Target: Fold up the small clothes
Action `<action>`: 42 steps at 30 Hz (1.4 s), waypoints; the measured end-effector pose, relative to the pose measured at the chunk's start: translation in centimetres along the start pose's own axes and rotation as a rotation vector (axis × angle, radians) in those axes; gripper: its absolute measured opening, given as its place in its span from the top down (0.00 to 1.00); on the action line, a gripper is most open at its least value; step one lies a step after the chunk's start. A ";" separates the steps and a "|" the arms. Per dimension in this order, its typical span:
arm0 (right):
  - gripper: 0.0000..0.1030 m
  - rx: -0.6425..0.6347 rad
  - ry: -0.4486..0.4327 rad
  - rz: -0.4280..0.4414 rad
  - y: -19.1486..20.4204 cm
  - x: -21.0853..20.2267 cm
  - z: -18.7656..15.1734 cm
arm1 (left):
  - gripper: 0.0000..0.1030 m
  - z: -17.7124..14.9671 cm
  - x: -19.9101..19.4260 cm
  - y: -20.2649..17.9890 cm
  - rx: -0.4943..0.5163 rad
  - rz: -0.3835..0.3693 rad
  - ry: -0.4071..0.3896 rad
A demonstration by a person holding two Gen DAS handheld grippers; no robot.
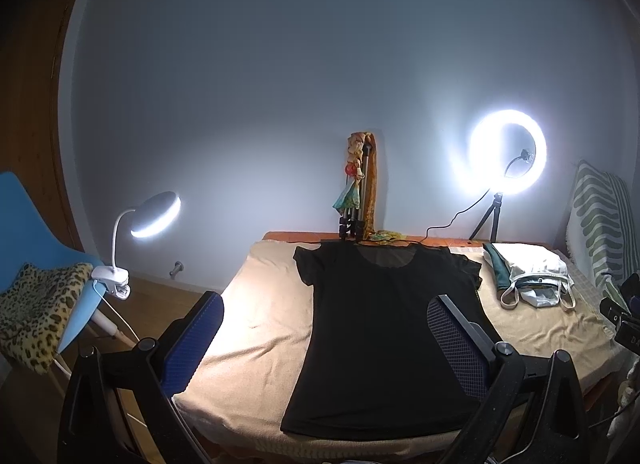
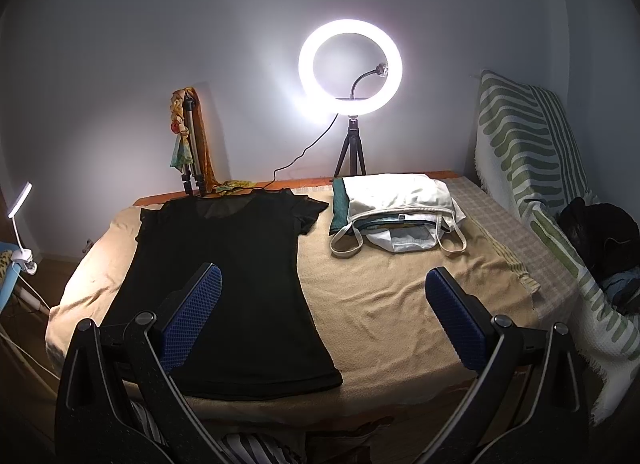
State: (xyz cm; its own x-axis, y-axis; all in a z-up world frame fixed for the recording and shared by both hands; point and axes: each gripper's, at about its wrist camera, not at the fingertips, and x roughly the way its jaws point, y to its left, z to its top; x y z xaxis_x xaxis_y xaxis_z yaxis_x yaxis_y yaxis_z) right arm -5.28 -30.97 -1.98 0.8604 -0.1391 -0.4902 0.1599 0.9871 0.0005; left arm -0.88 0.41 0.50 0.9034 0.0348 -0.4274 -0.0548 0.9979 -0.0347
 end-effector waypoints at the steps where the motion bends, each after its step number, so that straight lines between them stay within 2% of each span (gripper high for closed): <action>1: 0.00 0.000 0.000 0.001 0.0 0.0 0.0 | 0.00 0.0 0.0 0.0 0.002 0.003 -0.001; 42: 0.00 -0.005 -0.002 -0.004 0.5 0.1 0.0 | 0.00 -0.3 0.4 0.5 0.004 0.012 0.006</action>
State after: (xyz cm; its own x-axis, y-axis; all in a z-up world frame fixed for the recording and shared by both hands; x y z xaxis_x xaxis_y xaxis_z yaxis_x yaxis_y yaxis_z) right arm -5.11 -30.54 -2.00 0.8608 -0.1432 -0.4884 0.1609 0.9870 -0.0059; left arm -0.64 0.93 0.01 0.9002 0.0468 -0.4329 -0.0641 0.9976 -0.0256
